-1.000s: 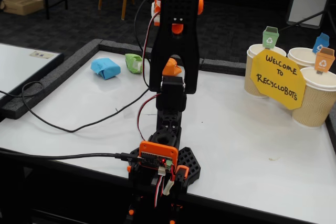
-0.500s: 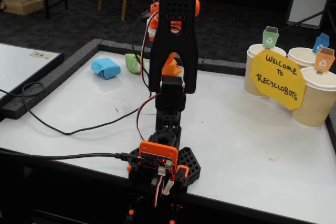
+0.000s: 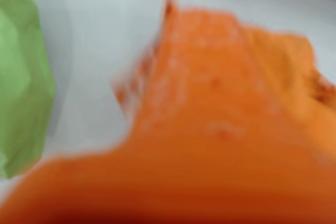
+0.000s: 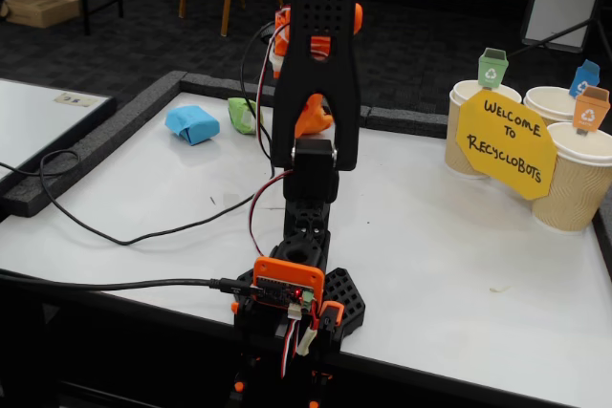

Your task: Sort rubbish by color.

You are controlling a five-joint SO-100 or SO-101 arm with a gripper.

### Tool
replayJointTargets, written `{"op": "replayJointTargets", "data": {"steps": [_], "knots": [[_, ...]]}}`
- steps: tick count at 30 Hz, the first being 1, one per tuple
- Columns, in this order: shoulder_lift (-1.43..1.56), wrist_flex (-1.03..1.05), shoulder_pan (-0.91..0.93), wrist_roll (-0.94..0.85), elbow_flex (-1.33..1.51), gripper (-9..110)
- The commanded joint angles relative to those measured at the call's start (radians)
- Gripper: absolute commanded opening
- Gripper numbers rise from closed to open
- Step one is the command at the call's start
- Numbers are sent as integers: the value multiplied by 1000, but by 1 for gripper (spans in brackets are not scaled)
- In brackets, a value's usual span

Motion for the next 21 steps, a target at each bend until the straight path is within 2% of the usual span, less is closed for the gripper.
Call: {"op": "replayJointTargets", "data": {"steps": [1, 11, 21], "knots": [[29, -35, 18, 8, -109, 17], [21, -71, 35, 8, -106, 0], [21, -71, 44, 8, -104, 0]]}}
